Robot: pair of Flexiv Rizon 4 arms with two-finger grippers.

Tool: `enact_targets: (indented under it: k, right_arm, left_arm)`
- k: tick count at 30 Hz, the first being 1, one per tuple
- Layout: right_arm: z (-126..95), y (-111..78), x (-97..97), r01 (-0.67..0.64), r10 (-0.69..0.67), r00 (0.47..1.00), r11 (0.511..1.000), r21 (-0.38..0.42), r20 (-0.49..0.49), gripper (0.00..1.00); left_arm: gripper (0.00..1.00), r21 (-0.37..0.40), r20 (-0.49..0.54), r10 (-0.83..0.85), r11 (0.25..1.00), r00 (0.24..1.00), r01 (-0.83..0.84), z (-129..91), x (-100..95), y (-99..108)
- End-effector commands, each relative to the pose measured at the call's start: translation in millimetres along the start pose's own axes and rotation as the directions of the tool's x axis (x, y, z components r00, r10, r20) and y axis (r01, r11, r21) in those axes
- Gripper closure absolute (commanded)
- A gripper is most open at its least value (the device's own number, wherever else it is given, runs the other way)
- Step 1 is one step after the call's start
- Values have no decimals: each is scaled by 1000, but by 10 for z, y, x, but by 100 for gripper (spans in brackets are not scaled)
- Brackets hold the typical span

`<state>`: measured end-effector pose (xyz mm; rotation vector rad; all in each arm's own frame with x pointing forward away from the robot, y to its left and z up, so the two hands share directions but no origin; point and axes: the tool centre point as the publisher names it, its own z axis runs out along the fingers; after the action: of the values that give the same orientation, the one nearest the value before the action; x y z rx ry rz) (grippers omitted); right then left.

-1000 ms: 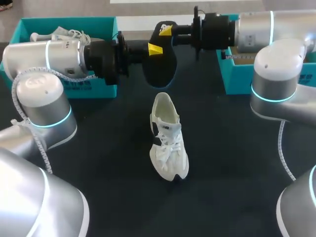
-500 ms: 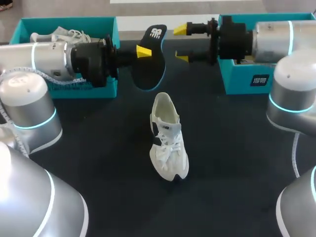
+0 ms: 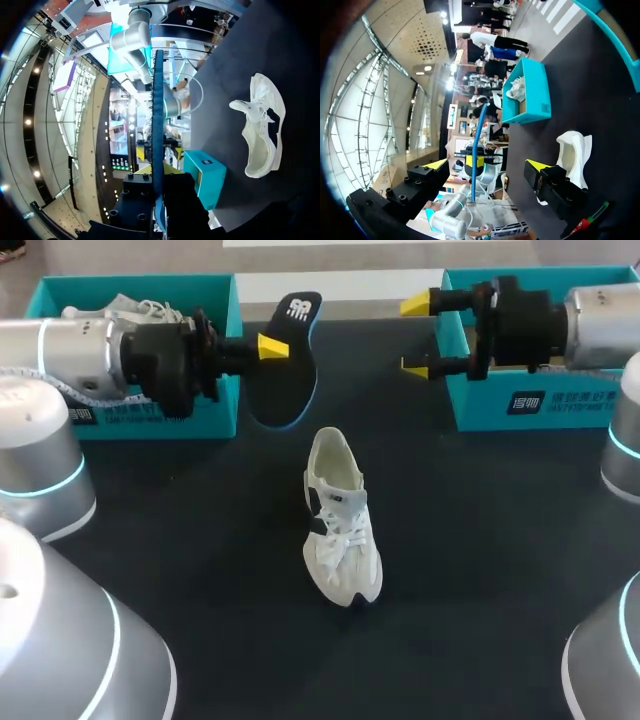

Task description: Take the shoe out of the shoebox, open the shoe tongue, remove and reinsert the insole, then place the shoe into the shoebox

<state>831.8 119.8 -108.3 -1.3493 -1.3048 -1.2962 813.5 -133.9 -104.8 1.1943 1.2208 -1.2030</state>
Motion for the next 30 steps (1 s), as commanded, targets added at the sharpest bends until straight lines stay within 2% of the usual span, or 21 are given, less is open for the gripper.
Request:
enact_targets:
  k: [1, 8, 10, 11, 14, 15, 17, 18, 19, 23, 24, 27, 30]
  right_arm:
    - [6, -16, 3, -2, 2, 1000, 1000, -4, 2, 0]
    - [6, -16, 3, -2, 2, 1000, 1000, -4, 2, 0]
    - [6, -16, 3, -2, 2, 1000, 1000, -4, 2, 0]
    - [6, -16, 3, -2, 2, 1000, 1000, -4, 2, 0]
    - [6, -16, 3, -2, 2, 1000, 1000, -4, 2, 0]
    - [6, -16, 3, -2, 2, 1000, 1000, -4, 2, 0]
    - [6, -16, 3, -2, 2, 1000, 1000, -4, 2, 0]
    - [6, -16, 3, -2, 2, 1000, 1000, -4, 2, 0]
    - [6, -16, 3, -2, 2, 1000, 1000, -4, 2, 0]
    - [6, -16, 3, -2, 2, 1000, 1000, -4, 2, 0]
    - [6, -16, 3, -2, 2, 1000, 1000, -4, 2, 0]
    - [6, -16, 3, -2, 2, 1000, 1000, -4, 2, 0]
    - [6, -16, 3, -2, 2, 1000, 1000, -4, 2, 0]
  left_arm:
    - [100, 0, 1, 2, 1000, 1000, -2, -8, 2, -6]
    - [100, 0, 1, 2, 1000, 1000, -2, -8, 2, -6]
    - [100, 29, -33, -136, 990, 990, 137, 5, -57, -38]
    - [100, 52, -84, -230, 971, 969, 235, 21, -72, -60]
    - [100, 103, -183, -351, 922, 918, 373, 32, -94, -144]
    - [100, 97, -208, -396, 901, 894, 422, 34, -101, -162]
    - [100, 104, -225, -493, 845, 840, 524, 32, -92, -194]
    - [100, 98, -237, -572, 790, 785, 605, 33, -90, -207]
    - [100, 106, -246, -585, 777, 773, 621, 29, -81, -223]
    - [100, 79, -263, -758, 600, 597, 796, 28, -77, -270]
    - [100, 83, -273, -766, 584, 582, 807, 24, -79, -292]
    - [100, 35, -290, -849, 452, 442, 891, 24, -72, -343]
    - [100, -8, -302, -917, 277, 262, 961, 23, -63, -410]
